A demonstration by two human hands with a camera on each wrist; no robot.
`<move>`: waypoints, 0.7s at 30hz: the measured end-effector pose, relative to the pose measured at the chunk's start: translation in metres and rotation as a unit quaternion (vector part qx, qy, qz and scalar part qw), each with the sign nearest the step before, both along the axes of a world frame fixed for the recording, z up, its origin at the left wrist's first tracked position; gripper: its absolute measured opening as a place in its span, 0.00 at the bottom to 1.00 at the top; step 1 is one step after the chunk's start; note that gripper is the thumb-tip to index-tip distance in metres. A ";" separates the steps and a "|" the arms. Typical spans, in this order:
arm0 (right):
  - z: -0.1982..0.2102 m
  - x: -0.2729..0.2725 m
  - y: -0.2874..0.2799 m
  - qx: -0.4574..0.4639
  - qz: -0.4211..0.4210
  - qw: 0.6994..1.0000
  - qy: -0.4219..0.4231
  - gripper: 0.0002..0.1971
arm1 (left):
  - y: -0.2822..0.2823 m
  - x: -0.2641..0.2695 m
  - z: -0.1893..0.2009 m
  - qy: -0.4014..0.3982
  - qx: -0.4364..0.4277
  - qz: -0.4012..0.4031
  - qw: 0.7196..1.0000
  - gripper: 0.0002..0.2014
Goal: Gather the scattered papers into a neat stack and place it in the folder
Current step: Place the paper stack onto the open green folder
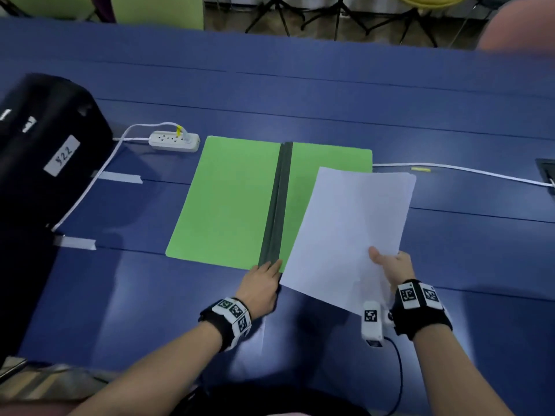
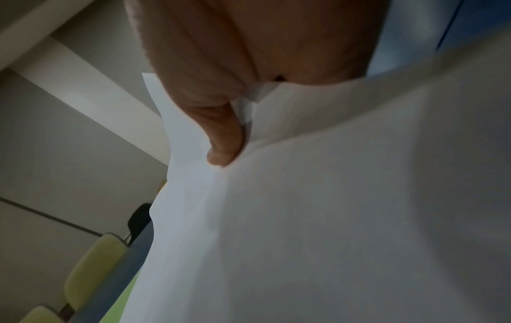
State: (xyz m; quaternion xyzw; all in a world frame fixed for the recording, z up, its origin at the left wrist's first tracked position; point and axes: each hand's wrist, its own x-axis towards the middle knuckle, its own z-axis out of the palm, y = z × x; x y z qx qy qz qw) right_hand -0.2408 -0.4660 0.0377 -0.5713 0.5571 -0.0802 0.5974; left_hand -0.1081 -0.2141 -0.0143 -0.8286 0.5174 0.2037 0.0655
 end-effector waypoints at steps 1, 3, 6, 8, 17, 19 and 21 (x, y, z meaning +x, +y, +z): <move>-0.002 -0.002 0.005 0.008 0.000 1.000 -0.001 0.09 | 0.013 -0.012 0.002 -0.004 0.002 -0.025 1.000 0.19; -0.006 -0.006 0.016 0.016 0.016 1.000 0.011 0.15 | 0.037 -0.029 0.012 0.029 0.018 -0.052 0.998 0.11; -0.019 -0.014 0.033 0.022 0.033 0.998 0.046 0.18 | 0.061 -0.030 0.025 0.113 0.010 -0.066 0.991 0.18; -0.028 -0.021 0.046 0.017 0.041 0.996 0.077 0.20 | 0.073 -0.017 0.027 0.128 -0.065 0.036 0.989 0.16; -0.042 -0.025 0.080 0.026 -0.002 0.993 0.119 0.28 | 0.125 0.092 0.020 0.040 -0.030 0.543 0.838 0.53; -0.042 -0.025 0.080 0.023 -0.007 0.992 0.124 0.29 | 0.130 0.094 0.016 0.041 0.002 0.536 0.843 0.62; -0.042 -0.023 0.080 0.025 -0.012 0.991 0.129 0.29 | 0.130 0.094 0.010 0.028 0.018 0.542 0.840 0.66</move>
